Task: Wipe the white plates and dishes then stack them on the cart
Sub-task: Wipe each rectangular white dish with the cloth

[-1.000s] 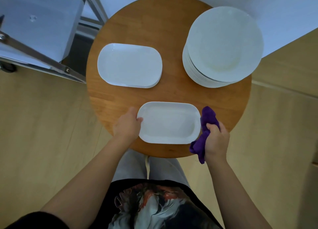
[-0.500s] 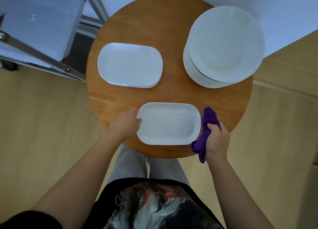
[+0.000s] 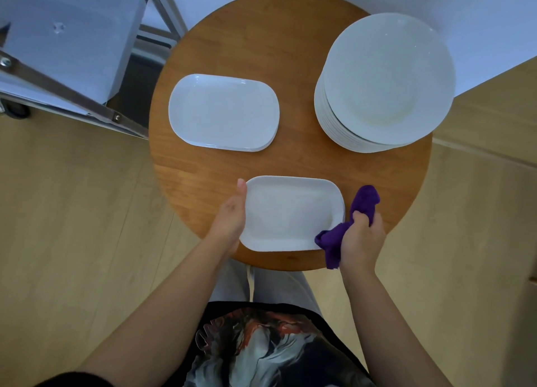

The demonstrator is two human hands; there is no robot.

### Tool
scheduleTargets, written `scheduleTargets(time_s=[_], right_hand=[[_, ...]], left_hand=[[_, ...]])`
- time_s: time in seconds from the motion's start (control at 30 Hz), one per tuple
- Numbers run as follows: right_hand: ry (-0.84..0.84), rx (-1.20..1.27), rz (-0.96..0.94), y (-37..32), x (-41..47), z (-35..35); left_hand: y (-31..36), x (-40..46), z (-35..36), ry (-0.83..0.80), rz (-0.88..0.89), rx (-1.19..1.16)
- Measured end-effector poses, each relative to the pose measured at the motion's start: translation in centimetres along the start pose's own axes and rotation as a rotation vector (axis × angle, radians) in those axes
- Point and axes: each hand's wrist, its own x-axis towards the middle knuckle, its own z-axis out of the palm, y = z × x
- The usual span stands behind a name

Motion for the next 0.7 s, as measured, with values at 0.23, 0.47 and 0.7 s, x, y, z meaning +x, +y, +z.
scheduleTargets(time_s=[0.23,0.47,0.7], right_hand=[[0.003,-0.638,-0.230,-1.0,-0.4,2.6],[-0.123,-0.692,-0.429,-2.5,-3.1,6.0],[-0.510,-0.690,-0.709,-2.1,-8.1,7.5]], left_hand=[[0.2,-2.1,0.9,0.010,0.040,-0.136],[1.1,-3.7,1.0,-0.012,0.142,-0.173],[2.0,-4.0,0.0,0.019,0.172,-0.120]])
